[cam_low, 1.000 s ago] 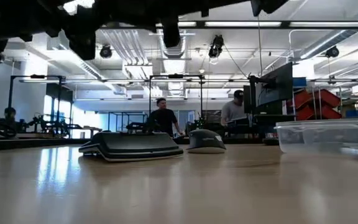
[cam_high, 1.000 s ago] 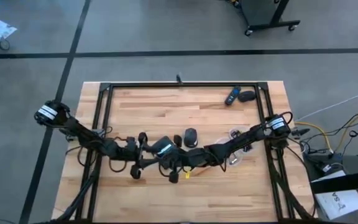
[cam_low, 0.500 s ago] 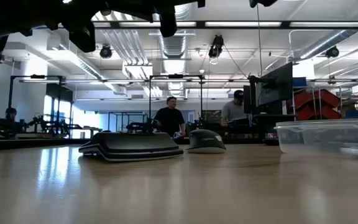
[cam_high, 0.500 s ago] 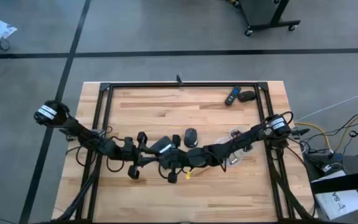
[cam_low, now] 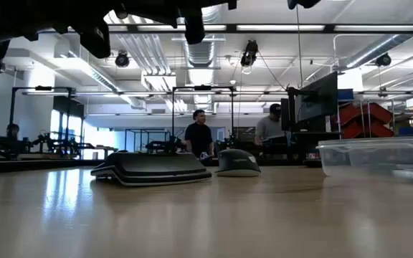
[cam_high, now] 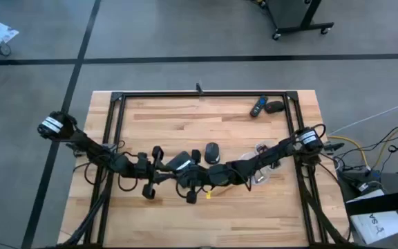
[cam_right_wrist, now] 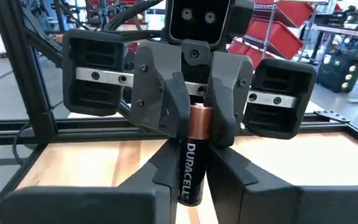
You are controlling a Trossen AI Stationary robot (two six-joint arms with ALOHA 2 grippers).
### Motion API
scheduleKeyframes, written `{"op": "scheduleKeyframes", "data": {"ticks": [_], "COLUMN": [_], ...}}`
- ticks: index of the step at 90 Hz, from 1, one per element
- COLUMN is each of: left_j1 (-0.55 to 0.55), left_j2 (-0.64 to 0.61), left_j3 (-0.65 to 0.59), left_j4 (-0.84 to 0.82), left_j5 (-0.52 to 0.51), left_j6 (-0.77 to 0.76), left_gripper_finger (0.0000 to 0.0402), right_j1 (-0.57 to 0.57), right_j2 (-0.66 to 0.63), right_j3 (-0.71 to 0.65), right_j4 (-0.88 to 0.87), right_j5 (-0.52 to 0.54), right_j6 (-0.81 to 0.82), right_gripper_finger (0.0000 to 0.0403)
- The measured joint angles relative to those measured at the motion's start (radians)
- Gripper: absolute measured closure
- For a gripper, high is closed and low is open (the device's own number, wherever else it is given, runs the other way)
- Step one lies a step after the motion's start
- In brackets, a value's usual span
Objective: Insert battery
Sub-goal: Insert the brown battery into the calculator battery compartment
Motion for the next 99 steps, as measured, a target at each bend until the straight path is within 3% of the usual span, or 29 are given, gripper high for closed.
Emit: {"op": "scheduleKeyframes", "data": {"ticks": [24, 45, 57, 70, 99], "left_j1": [0.0, 0.0, -0.001, -0.001, -0.001], "left_j2": [0.0, -0.033, -0.053, -0.073, -0.147], "left_j3": [0.0, 0.002, 0.002, 0.002, 0.001], "left_j4": [-0.002, -0.101, -0.123, -0.163, -0.298], "left_j5": [0.0, 0.002, 0.004, 0.003, -0.003], "left_j6": [-0.005, -0.064, -0.067, -0.065, -0.023], "left_gripper_finger": [0.0369, 0.0263, 0.0241, 0.0259, 0.0359], "right_j1": [0.0, 0.0, 0.0, 0.0, 0.0], "right_j2": [0.0, 0.0, 0.001, 0.001, 0.001], "right_j3": [0.0, 0.0, 0.0, 0.0, 0.002], "right_j4": [0.002, -0.027, -0.021, -0.022, -0.024], "right_j5": [0.005, 0.007, 0.008, 0.008, 0.012], "right_j6": [-0.001, -0.014, -0.011, -0.012, 0.002], "right_gripper_finger": [0.0364, 0.0367, 0.0368, 0.0368, 0.0368]}}
